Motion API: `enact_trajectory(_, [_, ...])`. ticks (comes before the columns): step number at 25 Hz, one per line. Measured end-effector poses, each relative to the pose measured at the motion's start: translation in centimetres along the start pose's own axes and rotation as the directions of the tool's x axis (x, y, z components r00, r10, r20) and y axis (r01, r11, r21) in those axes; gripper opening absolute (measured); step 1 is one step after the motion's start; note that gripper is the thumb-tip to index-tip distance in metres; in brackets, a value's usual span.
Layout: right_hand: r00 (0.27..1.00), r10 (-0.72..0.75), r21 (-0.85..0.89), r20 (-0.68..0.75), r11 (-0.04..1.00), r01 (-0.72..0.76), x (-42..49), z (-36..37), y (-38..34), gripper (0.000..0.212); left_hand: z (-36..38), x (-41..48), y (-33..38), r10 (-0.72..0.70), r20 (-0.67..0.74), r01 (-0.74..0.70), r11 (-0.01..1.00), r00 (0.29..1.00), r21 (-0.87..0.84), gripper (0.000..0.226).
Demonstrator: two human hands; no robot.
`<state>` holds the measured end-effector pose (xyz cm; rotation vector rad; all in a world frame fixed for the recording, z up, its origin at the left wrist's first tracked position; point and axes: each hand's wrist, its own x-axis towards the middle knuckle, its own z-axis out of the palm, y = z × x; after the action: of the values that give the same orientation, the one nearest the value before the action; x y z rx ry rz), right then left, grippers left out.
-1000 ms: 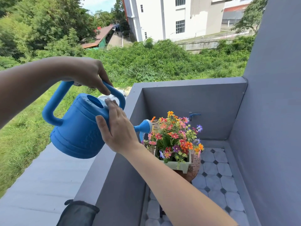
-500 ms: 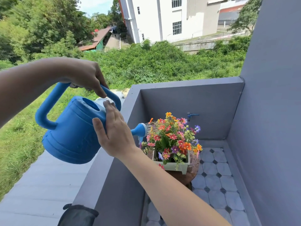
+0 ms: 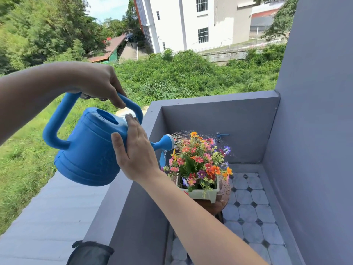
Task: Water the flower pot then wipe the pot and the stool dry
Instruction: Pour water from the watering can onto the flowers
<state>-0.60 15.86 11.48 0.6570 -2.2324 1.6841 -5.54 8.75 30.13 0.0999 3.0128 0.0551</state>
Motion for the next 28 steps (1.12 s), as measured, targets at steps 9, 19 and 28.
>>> enact_trajectory(9, [0.999, -0.028, 0.034, -0.028, 0.999, 0.029, -3.7, 0.0, 0.2, 0.066, 1.8, -1.4, 1.6, 0.016, 0.133, -0.018, 1.000, 0.991, 0.013, 0.012])
enact_trajectory(19, [0.999, -0.003, 0.029, -0.050, 1.000, 0.004, -3.1, -0.1, -0.8, 0.066, 0.7, -2.3, 1.9, 0.019, 0.043, -0.020, 1.000, 0.999, 0.013, 0.019])
enact_trajectory(28, [1.000, 0.016, 0.079, 0.023, 0.997, -0.018, -5.5, 1.2, -0.5, 0.072, 2.5, -2.9, 1.5, -0.018, 0.153, 0.012, 0.999, 0.988, 0.042, 0.017])
